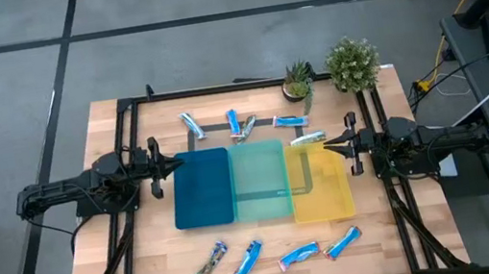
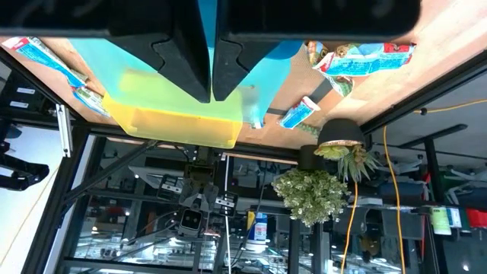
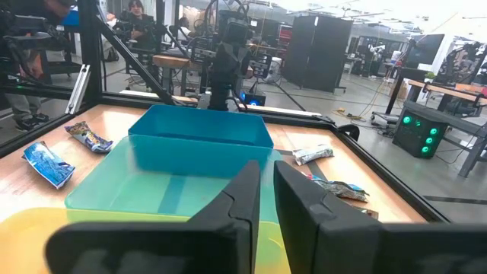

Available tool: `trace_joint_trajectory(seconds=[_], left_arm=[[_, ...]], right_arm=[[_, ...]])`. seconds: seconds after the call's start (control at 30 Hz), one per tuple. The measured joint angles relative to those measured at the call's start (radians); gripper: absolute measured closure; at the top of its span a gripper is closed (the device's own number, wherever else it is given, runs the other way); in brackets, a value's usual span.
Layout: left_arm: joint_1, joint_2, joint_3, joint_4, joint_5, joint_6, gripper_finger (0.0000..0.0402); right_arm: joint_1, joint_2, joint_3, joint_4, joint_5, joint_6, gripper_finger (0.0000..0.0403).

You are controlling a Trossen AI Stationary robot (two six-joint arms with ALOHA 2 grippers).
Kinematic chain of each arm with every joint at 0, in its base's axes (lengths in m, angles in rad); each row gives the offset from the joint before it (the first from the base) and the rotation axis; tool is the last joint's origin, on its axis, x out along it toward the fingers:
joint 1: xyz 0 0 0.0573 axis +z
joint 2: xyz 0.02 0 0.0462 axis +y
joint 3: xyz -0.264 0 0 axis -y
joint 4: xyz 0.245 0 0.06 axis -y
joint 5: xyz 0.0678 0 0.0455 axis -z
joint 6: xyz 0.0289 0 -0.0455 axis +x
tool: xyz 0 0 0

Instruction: Pick and place Granola Bars by type

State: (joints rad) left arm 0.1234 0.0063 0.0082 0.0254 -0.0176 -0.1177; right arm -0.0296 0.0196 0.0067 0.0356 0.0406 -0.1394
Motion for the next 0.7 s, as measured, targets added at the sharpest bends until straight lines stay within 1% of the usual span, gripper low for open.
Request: trace_joint_trajectory(seconds=[0.7], left_arm=[[0.0,0.0,0.0,0.0,0.0,0.0,0.0392]], right_arm=[[0.0,0.0,0.0,0.0,0.0,0.0,0.0357]])
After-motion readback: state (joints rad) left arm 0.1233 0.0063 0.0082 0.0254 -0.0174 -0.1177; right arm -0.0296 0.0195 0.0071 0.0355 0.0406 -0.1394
